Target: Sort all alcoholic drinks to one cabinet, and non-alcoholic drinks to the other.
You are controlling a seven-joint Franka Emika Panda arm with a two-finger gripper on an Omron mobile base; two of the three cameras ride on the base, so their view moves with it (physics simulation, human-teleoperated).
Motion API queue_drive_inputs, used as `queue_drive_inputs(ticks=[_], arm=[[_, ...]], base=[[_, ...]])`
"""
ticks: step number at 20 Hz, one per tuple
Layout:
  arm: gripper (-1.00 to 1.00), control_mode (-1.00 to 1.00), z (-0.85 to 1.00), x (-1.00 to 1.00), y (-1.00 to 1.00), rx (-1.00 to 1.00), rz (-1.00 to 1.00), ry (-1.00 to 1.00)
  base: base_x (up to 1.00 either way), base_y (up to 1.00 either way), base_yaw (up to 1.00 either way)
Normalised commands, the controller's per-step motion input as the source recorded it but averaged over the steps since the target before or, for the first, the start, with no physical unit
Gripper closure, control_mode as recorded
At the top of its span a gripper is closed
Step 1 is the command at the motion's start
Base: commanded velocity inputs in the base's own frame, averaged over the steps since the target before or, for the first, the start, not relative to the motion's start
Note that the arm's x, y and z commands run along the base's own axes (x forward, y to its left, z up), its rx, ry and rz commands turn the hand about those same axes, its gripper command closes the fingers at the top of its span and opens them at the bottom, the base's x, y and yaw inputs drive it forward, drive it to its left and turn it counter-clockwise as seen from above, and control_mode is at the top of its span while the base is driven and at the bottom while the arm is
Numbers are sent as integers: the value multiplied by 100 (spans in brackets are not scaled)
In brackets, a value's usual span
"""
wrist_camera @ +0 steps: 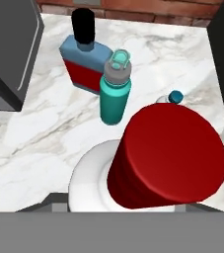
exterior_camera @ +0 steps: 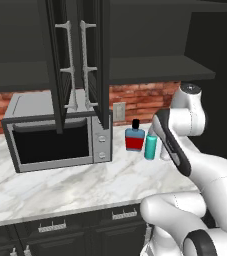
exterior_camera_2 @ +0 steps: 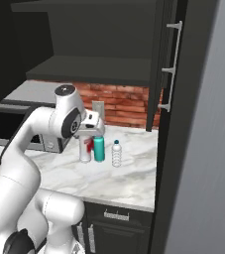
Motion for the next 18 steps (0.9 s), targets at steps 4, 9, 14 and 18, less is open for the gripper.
queue_drive_inputs(ticks=[4,9,14,18], arm=[[100,-100,53,-16,0,-3,0,-8],[100,-100,56,-21,0,-3,0,-11],[100,-100,59,-20,0,-2,0,-12],[100,-100,59,-21,0,-2,0,-12]], base=[[0,0,0],[0,0,0],[0,0,0],[0,0,0]])
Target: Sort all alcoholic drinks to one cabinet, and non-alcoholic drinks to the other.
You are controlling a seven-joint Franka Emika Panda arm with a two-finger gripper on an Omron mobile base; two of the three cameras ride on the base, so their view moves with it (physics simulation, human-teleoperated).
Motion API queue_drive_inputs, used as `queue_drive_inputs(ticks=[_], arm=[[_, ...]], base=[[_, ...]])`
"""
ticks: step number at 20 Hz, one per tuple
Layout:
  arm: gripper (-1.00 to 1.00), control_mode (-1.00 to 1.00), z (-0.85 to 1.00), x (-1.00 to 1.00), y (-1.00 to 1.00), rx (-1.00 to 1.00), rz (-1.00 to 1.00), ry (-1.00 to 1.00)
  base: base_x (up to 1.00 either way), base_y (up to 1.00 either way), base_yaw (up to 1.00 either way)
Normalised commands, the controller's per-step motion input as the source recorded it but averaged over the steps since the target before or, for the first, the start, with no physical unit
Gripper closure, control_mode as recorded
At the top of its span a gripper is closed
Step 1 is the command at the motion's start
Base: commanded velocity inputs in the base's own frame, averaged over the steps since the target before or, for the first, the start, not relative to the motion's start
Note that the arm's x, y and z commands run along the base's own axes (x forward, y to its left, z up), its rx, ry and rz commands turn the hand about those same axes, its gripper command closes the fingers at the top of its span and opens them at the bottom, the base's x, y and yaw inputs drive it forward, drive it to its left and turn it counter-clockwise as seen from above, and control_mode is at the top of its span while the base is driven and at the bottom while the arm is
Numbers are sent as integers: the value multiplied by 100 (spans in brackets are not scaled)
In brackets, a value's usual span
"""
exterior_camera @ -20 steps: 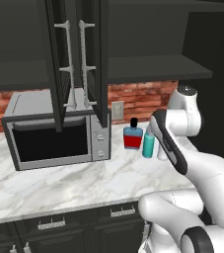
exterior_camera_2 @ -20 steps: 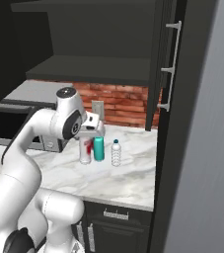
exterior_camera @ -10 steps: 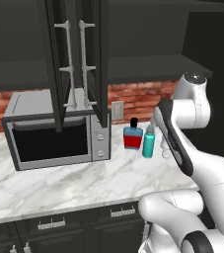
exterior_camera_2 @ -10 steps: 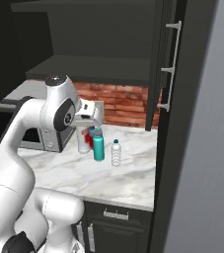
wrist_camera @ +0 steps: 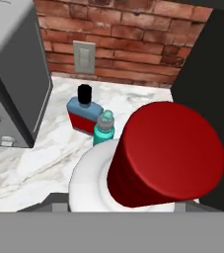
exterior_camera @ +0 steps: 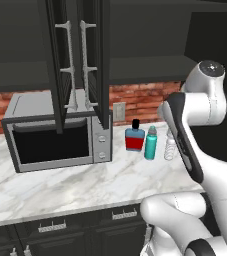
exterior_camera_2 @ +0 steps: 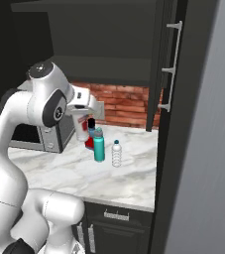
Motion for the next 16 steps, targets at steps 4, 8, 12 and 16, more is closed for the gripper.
queue_drive_inputs(ticks=[4,8,12,16], arm=[[100,-100,60,-20,0,-2,0,-9],[100,-100,57,-20,0,-3,0,-12],[100,-100,56,-20,0,-3,-1,-13],[100,-100,56,-18,0,-3,-2,-10]], base=[[0,0,0],[0,0,0],[0,0,0],[0,0,0]])
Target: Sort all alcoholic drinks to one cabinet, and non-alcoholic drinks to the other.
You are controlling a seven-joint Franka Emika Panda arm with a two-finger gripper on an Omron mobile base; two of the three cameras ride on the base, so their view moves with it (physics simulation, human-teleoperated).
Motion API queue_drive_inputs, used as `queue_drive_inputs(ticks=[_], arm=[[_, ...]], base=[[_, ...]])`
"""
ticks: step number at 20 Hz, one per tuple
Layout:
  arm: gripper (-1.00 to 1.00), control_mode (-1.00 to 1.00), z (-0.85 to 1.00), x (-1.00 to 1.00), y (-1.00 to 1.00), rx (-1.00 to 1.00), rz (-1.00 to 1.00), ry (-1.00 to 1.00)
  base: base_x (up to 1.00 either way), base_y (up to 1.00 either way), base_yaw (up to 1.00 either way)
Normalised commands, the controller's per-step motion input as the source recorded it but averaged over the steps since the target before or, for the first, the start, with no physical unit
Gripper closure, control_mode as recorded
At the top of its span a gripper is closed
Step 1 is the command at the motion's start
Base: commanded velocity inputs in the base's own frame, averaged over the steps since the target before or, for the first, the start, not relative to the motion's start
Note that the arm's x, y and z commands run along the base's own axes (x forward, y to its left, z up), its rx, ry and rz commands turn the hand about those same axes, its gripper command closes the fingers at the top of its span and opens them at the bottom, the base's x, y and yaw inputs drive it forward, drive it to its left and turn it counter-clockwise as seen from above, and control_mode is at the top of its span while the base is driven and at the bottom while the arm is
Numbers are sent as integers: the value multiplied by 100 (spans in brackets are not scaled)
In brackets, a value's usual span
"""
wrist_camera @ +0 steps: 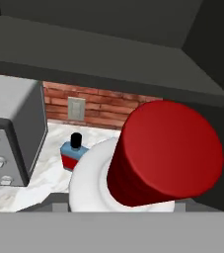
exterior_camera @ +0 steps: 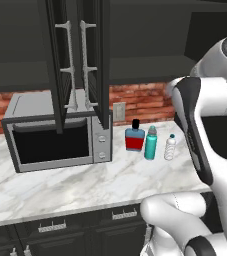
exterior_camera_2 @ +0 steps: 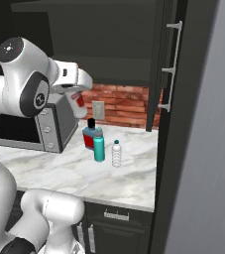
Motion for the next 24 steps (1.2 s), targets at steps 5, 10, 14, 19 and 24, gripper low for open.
queue_drive_inputs(ticks=[5,10,14,19,24], arm=[[100,-100,42,-7,0,-4,-2,-8],[100,-100,22,0,0,-3,-3,-10],[100,-100,9,0,0,-3,-4,-11],[100,-100,2,0,0,-3,-3,-11],[100,-100,4,7,0,-1,-3,-8]], base=[[0,0,0],[0,0,0],[0,0,0],[0,0,0],[0,0,0]])
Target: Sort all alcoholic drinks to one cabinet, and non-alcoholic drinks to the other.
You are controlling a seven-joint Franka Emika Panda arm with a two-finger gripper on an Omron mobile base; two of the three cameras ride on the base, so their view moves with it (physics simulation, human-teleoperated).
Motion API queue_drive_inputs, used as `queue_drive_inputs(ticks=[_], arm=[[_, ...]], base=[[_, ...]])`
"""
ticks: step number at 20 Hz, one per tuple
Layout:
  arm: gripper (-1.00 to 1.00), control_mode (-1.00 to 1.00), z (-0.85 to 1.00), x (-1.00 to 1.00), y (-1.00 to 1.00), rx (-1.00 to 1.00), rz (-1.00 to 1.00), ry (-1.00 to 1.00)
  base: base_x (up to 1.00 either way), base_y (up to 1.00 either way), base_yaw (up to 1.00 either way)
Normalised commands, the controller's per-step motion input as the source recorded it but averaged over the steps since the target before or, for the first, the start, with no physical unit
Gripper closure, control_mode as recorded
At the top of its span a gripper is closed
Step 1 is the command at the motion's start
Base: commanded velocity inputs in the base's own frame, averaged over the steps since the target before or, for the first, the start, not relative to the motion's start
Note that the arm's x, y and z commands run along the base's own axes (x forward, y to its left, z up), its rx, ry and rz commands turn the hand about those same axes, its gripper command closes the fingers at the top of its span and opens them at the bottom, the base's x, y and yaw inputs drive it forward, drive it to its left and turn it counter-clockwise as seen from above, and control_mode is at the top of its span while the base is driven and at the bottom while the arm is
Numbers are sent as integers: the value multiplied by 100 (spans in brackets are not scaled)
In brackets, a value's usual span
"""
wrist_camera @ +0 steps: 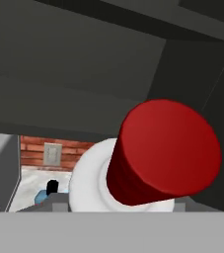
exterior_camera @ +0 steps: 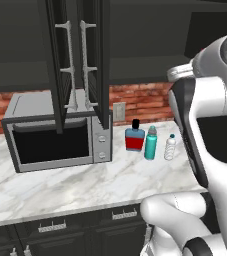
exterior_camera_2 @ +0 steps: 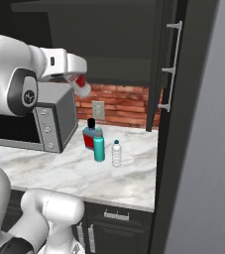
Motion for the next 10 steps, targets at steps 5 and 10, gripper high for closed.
queue_drive_inputs(ticks=[5,10], arm=[[100,-100,11,12,0,0,-3,-8],[100,-100,21,14,0,0,-3,-4]], base=[[0,0,0],[0,0,0]])
